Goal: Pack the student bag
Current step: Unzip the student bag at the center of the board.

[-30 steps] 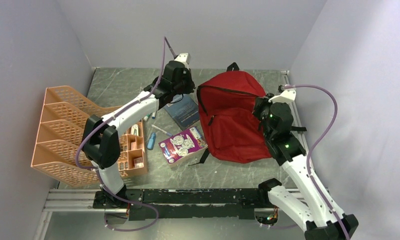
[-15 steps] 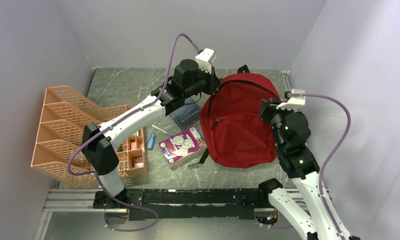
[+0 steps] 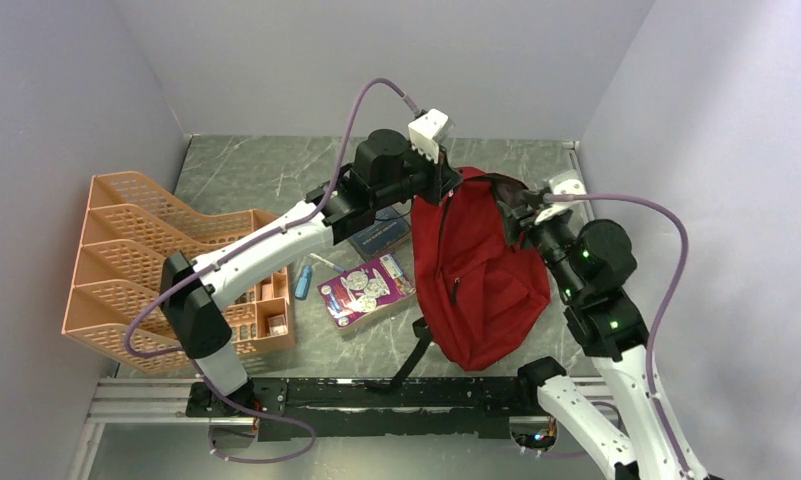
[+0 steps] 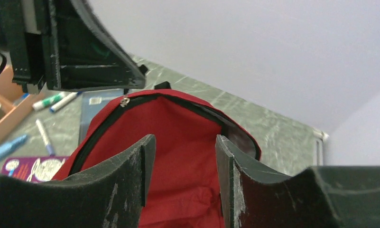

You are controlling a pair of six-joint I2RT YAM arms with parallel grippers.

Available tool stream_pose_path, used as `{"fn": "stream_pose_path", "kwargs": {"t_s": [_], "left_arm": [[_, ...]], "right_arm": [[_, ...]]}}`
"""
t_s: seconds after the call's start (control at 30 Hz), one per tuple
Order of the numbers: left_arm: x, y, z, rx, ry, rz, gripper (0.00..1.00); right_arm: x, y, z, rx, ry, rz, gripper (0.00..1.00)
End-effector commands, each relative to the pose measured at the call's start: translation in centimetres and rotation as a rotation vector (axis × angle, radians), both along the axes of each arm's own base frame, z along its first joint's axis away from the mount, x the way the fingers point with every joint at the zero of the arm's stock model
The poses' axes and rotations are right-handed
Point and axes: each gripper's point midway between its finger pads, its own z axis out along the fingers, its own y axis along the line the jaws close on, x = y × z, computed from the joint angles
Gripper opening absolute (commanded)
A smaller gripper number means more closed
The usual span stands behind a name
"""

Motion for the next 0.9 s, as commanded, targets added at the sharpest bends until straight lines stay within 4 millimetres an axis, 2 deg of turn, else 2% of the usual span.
{"fn": "stream_pose_path", "kwargs": {"t_s": [0.0,0.1,0.2,0.33,0.53,0.73,0.87], "left_arm": [[-1.9,0.9,4.4,-0.098,-0.079,-0.027,0.05],[-1.7,2.3,3.2,-0.086,-0.039,0.042,0.05],[-1.3,5.1,0.6,-0.06,0.023,0.174,0.05],[-1.4,8.4,-3.7,-0.01,0.111,0.308,0.05],[-1.7,13.6,-10.9,0.09,0.222,0.53,0.05],[-2.5,16.7,-16.5,0.157,0.334,0.659,0.05],[-3.3,18.1,-19.2,0.17,0.4,0.711,0.05]], "right_arm": [[0.4,4.3,-0.5,-0.174,-0.091,0.262,0.54],[1.3,5.5,-1.5,-0.273,-0.149,0.323,0.54],[2.7,6.2,-3.0,-0.33,-0.174,0.347,0.56],[3.8,8.8,-6.4,-0.435,-0.12,0.519,0.57],[3.1,12.2,-9.9,-0.61,-0.16,0.835,0.58],[3.8,14.6,-12.2,-0.679,-0.172,1.066,0.59],[5.0,16.1,-13.1,-0.676,-0.15,1.188,0.59]]}}
